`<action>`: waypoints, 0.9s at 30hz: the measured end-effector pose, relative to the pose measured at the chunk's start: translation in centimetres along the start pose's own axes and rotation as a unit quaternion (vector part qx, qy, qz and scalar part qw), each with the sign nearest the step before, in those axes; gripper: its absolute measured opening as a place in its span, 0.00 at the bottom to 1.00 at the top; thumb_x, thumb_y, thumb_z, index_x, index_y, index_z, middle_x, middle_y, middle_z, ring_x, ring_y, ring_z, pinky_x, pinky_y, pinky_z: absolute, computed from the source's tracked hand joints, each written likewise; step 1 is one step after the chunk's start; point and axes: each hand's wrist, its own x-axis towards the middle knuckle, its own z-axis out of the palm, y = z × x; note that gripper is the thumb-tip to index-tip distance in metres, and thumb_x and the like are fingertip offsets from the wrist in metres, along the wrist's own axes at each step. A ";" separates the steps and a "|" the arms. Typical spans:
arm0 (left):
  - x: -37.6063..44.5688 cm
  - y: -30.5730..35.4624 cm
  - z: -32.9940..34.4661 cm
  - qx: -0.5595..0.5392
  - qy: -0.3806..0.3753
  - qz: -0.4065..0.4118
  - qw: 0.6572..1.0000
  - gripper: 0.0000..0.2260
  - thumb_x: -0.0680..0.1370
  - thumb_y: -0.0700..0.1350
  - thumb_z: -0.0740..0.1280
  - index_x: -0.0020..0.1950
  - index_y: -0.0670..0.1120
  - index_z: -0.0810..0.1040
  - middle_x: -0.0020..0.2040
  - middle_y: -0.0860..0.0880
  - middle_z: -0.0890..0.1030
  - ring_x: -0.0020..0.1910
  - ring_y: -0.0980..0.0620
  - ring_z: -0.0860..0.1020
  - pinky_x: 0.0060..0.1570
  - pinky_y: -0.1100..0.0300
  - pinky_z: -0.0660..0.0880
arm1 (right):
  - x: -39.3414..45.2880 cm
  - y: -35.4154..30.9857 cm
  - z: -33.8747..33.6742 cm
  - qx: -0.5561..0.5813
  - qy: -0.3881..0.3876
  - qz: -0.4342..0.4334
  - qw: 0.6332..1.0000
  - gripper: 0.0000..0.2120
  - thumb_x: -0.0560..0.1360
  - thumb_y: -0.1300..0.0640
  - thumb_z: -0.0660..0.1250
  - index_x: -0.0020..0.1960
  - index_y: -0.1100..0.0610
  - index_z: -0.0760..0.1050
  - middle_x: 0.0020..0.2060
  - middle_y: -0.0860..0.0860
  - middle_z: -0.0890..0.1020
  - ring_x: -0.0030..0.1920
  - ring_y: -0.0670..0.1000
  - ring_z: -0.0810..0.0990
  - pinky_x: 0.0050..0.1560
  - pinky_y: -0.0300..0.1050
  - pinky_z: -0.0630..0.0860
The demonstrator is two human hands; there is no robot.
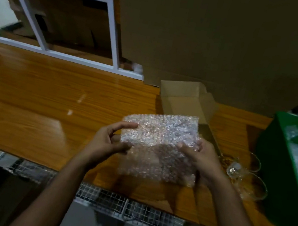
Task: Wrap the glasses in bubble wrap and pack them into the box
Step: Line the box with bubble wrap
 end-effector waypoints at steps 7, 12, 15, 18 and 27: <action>5.9 -0.5 7.6 0.065 0.022 -0.037 0.997 0.22 0.74 0.33 0.73 0.65 0.51 0.79 0.68 0.28 0.68 0.65 0.26 0.67 0.59 0.37 0.71 | 3.2 -2.0 -5.8 -0.221 0.122 0.000 0.968 0.08 0.76 0.59 0.72 0.52 0.55 0.76 0.42 0.49 0.80 0.39 0.48 0.81 0.33 0.43 0.76; 8.5 -2.0 9.5 0.165 0.062 -0.056 0.983 0.21 0.73 0.39 0.76 0.64 0.51 0.79 0.65 0.49 0.77 0.58 0.50 0.78 0.43 0.60 0.80 | 5.6 -1.7 -5.4 -0.385 0.178 0.041 0.905 0.08 0.75 0.56 0.73 0.51 0.57 0.77 0.42 0.52 0.81 0.40 0.50 0.80 0.34 0.43 0.75; 8.4 -3.0 9.6 0.175 0.056 -0.052 0.982 0.19 0.74 0.44 0.76 0.64 0.53 0.79 0.65 0.55 0.76 0.59 0.53 0.76 0.45 0.62 0.77 | 4.3 -1.0 -4.7 -0.471 0.259 -0.064 0.841 0.22 0.75 0.54 0.73 0.67 0.56 0.72 0.53 0.53 0.79 0.52 0.53 0.77 0.42 0.43 0.71; 8.0 -3.6 9.8 0.196 0.069 -0.018 0.978 0.18 0.74 0.45 0.76 0.62 0.55 0.80 0.64 0.54 0.77 0.55 0.54 0.78 0.46 0.62 0.78 | 2.9 -1.1 -3.7 -0.524 0.253 -0.190 0.791 0.17 0.76 0.53 0.70 0.64 0.52 0.75 0.57 0.52 0.78 0.57 0.52 0.73 0.51 0.46 0.72; 8.0 -3.1 11.0 0.268 0.089 0.023 0.959 0.17 0.73 0.48 0.75 0.62 0.57 0.80 0.60 0.48 0.71 0.52 0.55 0.75 0.52 0.57 0.78 | 5.1 0.6 -2.3 -0.609 -0.064 -0.141 0.778 0.17 0.80 0.49 0.60 0.67 0.47 0.76 0.64 0.47 0.78 0.62 0.52 0.74 0.54 0.52 0.77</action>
